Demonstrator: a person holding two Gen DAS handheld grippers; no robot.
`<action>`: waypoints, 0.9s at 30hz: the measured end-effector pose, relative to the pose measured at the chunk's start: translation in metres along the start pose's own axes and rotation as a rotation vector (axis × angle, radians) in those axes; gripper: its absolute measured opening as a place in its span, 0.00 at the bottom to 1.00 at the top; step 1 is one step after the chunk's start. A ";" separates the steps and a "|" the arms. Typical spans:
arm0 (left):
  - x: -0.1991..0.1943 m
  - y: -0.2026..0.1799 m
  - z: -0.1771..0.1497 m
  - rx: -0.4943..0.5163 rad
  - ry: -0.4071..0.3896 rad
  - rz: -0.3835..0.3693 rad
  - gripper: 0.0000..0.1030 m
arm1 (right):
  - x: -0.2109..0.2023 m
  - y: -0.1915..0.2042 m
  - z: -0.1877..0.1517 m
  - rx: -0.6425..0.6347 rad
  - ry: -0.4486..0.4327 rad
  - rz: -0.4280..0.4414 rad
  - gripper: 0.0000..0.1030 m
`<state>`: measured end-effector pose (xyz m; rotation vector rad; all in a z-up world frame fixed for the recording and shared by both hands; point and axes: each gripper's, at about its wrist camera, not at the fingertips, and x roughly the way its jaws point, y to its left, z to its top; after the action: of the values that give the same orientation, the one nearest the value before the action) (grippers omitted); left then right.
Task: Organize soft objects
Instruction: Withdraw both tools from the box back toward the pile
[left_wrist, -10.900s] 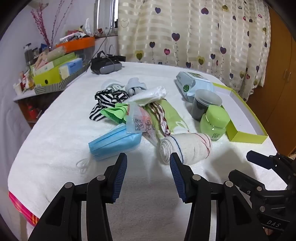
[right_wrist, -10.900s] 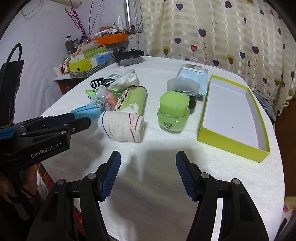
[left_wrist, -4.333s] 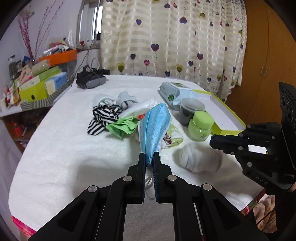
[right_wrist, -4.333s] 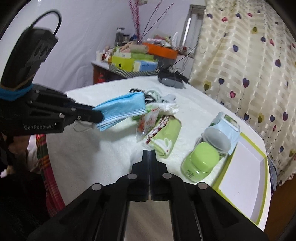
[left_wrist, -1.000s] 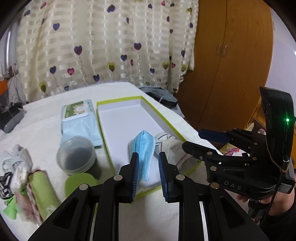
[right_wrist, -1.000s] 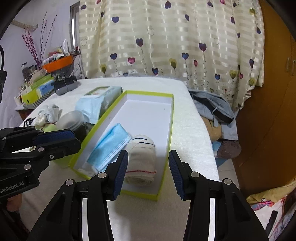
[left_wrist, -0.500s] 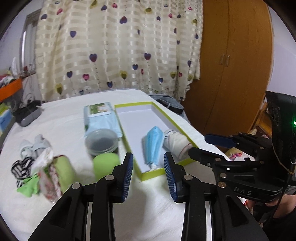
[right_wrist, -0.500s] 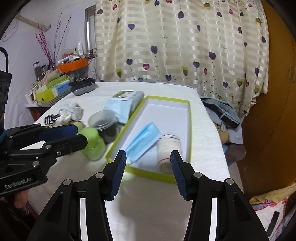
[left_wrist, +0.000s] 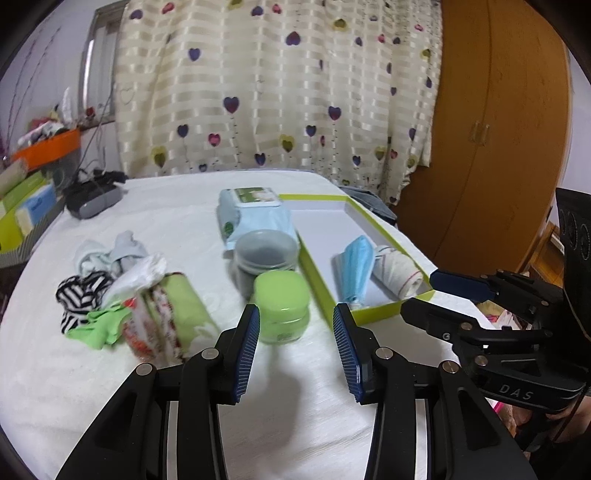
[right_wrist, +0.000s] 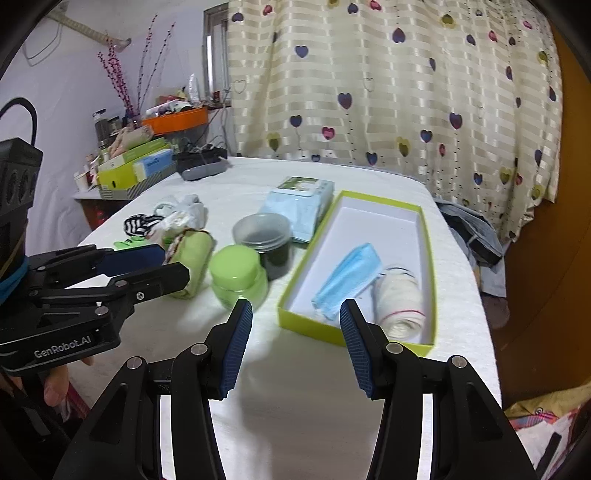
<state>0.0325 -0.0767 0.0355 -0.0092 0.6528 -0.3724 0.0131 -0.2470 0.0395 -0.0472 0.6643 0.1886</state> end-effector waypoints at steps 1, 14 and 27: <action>-0.001 0.004 -0.001 -0.007 -0.005 0.000 0.39 | 0.000 0.002 0.000 -0.001 -0.002 0.007 0.49; -0.012 0.065 -0.013 -0.101 -0.022 0.108 0.39 | 0.017 0.040 0.014 -0.056 -0.010 0.103 0.49; -0.012 0.112 -0.014 -0.156 -0.026 0.165 0.39 | 0.045 0.082 0.029 -0.124 0.005 0.196 0.49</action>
<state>0.0527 0.0333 0.0173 -0.1082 0.6508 -0.1610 0.0498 -0.1559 0.0359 -0.1012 0.6617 0.4187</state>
